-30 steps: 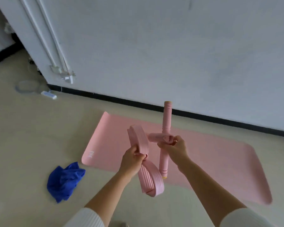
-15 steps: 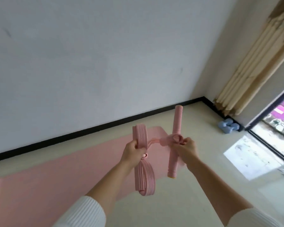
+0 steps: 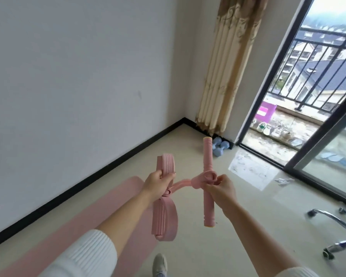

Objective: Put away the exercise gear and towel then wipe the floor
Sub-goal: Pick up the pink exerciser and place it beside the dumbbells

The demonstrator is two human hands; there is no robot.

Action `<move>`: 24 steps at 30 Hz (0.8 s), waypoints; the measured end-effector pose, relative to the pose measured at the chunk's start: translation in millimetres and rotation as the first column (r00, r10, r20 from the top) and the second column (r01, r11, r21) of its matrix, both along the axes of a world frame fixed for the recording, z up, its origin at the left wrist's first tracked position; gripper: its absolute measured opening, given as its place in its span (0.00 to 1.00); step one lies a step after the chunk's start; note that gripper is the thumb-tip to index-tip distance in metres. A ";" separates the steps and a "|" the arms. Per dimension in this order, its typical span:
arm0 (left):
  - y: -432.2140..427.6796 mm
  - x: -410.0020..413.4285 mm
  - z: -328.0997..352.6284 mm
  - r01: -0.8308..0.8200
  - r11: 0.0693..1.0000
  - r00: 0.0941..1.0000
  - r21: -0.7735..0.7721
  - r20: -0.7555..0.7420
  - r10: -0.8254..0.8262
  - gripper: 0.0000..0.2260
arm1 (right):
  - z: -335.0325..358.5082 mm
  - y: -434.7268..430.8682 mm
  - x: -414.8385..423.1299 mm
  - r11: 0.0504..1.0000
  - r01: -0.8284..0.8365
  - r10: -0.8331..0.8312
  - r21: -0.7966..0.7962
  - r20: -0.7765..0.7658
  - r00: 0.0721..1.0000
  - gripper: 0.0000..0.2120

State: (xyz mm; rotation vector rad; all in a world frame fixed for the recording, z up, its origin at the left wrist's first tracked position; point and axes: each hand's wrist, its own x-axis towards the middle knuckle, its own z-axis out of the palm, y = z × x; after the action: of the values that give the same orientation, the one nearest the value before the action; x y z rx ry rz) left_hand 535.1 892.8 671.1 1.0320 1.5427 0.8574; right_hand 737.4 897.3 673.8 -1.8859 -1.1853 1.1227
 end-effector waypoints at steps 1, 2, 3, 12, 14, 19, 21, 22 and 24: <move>28.3 8.1 -3.5 0.014 1.000 1.000 0.000 0.006 -0.014 0.18 | -3.2 23.8 7.5 1.000 0.019 -0.019 0.002 0.008 1.000 0.16; 57.3 16.0 -7.8 0.036 0.999 0.999 0.003 0.007 -0.036 0.17 | -6.6 48.6 14.9 0.999 0.039 -0.039 0.007 0.020 0.999 0.17; 91.6 25.4 -13.4 0.068 0.998 0.998 0.006 0.005 -0.068 0.16 | -10.7 78.8 24.0 0.998 0.058 -0.058 0.010 0.034 0.998 0.18; 312.1 93.4 -5.5 0.230 0.973 0.969 0.021 -0.091 -0.228 0.13 | -4.4 274.5 89.8 0.993 0.119 -0.118 0.025 -0.043 0.992 0.15; 358.1 110.3 -5.9 0.241 0.970 0.966 0.027 -0.102 -0.238 0.12 | -7.5 318.2 105.7 0.989 0.142 -0.140 0.035 -0.053 0.989 0.16; 478.4 163.5 -16.7 0.239 0.970 0.966 0.046 -0.109 -0.233 0.12 | -25.7 443.2 149.6 0.987 0.158 -0.161 -0.031 -0.107 0.981 0.18; 529.6 187.6 -23.2 0.219 0.974 0.972 0.052 -0.096 -0.213 0.12 | -34.0 498.0 169.6 0.989 0.144 -0.149 -0.043 -0.123 0.981 0.17; 555.6 198.9 -27.2 0.206 0.978 0.975 0.047 -0.101 -0.200 0.12 | -37.6 525.2 180.2 0.989 0.138 -0.144 -0.051 -0.127 0.981 0.17; 602.6 219.3 -32.5 0.185 0.982 0.975 0.034 -0.127 -0.180 0.11 | -42.3 574.8 199.5 0.989 0.126 -0.137 -0.081 -0.152 0.979 0.17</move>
State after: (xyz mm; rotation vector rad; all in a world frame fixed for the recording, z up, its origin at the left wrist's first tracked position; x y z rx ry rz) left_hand 754.3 1495.4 638.6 1.2591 1.5088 0.7144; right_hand 936.8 1472.1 631.5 -1.8603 -0.9314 1.2296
